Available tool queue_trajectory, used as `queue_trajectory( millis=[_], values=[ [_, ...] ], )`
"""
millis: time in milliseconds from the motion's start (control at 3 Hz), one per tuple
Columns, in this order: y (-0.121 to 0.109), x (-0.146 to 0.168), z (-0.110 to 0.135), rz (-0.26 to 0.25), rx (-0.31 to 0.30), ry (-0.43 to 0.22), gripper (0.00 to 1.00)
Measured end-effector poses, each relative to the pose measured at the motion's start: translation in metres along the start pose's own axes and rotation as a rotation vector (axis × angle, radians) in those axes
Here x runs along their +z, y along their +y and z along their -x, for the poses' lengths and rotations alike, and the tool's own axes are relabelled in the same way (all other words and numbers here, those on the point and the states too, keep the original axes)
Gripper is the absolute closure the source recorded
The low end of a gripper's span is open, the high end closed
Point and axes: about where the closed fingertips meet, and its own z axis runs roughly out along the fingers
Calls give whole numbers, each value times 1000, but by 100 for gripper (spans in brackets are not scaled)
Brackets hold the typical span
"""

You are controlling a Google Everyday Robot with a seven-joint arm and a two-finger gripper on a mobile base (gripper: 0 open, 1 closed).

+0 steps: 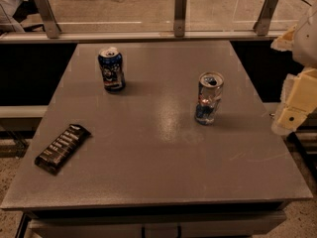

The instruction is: Move pepsi can near rxbar chocolate

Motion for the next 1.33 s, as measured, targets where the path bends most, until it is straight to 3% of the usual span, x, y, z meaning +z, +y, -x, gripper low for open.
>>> queue_trajectory(
  millis=[333, 667, 1333],
  values=[
    [0, 0, 0, 0, 0, 0, 0],
    [-7, 6, 15, 6, -28, -25, 0],
    [-40, 39, 129, 47, -195, -119, 0]
  ],
)
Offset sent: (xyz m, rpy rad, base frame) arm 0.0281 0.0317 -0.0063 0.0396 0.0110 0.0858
